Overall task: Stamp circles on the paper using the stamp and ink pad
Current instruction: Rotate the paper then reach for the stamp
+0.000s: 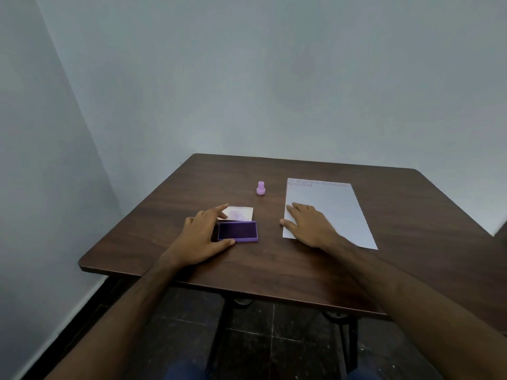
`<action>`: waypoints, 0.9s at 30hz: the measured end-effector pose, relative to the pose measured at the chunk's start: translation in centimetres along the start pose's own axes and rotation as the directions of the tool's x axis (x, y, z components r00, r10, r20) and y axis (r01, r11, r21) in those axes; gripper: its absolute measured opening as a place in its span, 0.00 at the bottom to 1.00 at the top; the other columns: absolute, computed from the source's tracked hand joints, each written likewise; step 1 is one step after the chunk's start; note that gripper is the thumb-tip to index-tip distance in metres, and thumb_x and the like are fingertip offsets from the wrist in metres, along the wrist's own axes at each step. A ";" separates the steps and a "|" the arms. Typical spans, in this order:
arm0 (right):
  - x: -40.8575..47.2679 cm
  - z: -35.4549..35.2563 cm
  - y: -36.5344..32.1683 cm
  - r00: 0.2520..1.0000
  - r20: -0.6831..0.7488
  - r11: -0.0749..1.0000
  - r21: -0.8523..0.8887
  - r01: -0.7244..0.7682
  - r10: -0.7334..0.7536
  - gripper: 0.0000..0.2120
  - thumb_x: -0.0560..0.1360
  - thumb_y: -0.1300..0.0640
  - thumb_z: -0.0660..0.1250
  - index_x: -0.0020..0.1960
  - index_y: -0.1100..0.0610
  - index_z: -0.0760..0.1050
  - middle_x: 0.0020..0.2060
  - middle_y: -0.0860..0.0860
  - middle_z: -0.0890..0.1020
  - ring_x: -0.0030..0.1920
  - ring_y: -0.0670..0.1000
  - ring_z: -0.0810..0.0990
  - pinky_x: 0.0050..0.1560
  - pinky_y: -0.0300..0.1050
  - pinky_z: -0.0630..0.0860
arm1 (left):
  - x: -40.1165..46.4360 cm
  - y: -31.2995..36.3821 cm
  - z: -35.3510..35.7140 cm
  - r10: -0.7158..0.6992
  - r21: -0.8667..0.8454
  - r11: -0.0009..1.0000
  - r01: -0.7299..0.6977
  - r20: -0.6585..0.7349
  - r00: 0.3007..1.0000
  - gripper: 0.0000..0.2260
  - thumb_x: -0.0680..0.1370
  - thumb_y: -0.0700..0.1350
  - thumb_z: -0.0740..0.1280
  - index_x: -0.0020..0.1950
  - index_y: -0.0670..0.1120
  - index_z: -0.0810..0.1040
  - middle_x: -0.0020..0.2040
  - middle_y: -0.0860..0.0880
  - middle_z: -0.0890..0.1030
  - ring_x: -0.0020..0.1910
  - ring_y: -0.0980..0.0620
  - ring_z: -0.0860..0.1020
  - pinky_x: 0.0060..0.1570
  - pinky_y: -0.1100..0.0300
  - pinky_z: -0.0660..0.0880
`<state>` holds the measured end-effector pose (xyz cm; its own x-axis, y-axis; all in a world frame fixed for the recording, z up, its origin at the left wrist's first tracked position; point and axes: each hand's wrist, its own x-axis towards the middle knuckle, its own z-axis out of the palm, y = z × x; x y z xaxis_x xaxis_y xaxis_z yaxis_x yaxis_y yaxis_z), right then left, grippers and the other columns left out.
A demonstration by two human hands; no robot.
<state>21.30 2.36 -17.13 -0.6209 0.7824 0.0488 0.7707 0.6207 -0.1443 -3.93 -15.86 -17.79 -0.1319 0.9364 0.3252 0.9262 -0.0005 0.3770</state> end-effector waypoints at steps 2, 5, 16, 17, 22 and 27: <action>-1.4 -0.3 0.4 1.000 0.004 0.999 0.030 0.030 -0.031 0.32 0.80 0.35 0.52 0.79 0.51 0.59 0.79 0.51 0.61 0.78 0.54 0.61 0.76 0.54 0.58 | -0.2 0.3 -0.1 0.052 0.066 0.997 -0.049 -0.045 0.998 0.35 0.74 0.66 0.66 0.77 0.57 0.58 0.70 0.57 0.71 0.69 0.55 0.68 0.64 0.54 0.60; -4.3 -0.9 1.4 0.994 -0.054 0.994 0.050 0.098 -0.095 0.27 0.79 0.36 0.54 0.72 0.49 0.68 0.73 0.49 0.70 0.70 0.53 0.70 0.70 0.53 0.67 | -0.4 1.2 -0.3 0.187 0.239 0.958 -0.158 -0.101 0.977 0.27 0.78 0.63 0.61 0.75 0.56 0.63 0.71 0.53 0.71 0.70 0.52 0.68 0.64 0.54 0.60; -10.1 -4.0 5.1 0.988 -0.150 0.987 0.152 0.052 -0.029 0.24 0.80 0.44 0.63 0.73 0.50 0.69 0.74 0.51 0.70 0.72 0.55 0.68 0.72 0.58 0.66 | 2.4 12.6 4.4 0.438 0.322 0.818 -0.477 0.191 0.879 0.23 0.81 0.62 0.53 0.73 0.54 0.68 0.78 0.50 0.66 0.77 0.51 0.62 0.77 0.46 0.50; -10.1 -3.7 5.2 0.997 -0.080 0.993 0.115 0.027 -0.018 0.28 0.80 0.41 0.60 0.76 0.50 0.64 0.77 0.51 0.65 0.76 0.55 0.63 0.75 0.59 0.62 | 2.5 12.8 4.5 0.423 0.326 0.823 -0.465 0.196 0.885 0.24 0.81 0.63 0.53 0.74 0.54 0.67 0.78 0.50 0.66 0.77 0.51 0.61 0.77 0.45 0.50; -10.9 -3.1 6.0 0.984 -0.022 0.975 0.128 0.179 -0.178 0.20 0.80 0.41 0.59 0.68 0.49 0.72 0.69 0.48 0.73 0.68 0.52 0.70 0.68 0.55 0.67 | 1.7 9.9 2.9 0.309 0.260 0.911 -0.319 0.082 0.948 0.28 0.77 0.67 0.57 0.75 0.58 0.63 0.76 0.54 0.66 0.76 0.53 0.63 0.74 0.45 0.56; -9.3 -4.2 5.4 0.956 -0.140 0.951 0.138 0.277 -0.258 0.06 0.79 0.48 0.63 0.50 0.48 0.77 0.49 0.43 0.79 0.50 0.46 0.77 0.59 0.56 0.73 | 0.3 5.3 0.9 0.158 0.222 0.961 -0.163 0.041 0.987 0.37 0.72 0.74 0.59 0.77 0.59 0.58 0.76 0.56 0.67 0.74 0.54 0.65 0.71 0.49 0.58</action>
<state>31.89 -1.36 -14.23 -0.7724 0.5948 0.2227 0.5409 0.7998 -0.2602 1.31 -15.24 -16.49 0.0309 0.9383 0.3445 0.9903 -0.0754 0.1164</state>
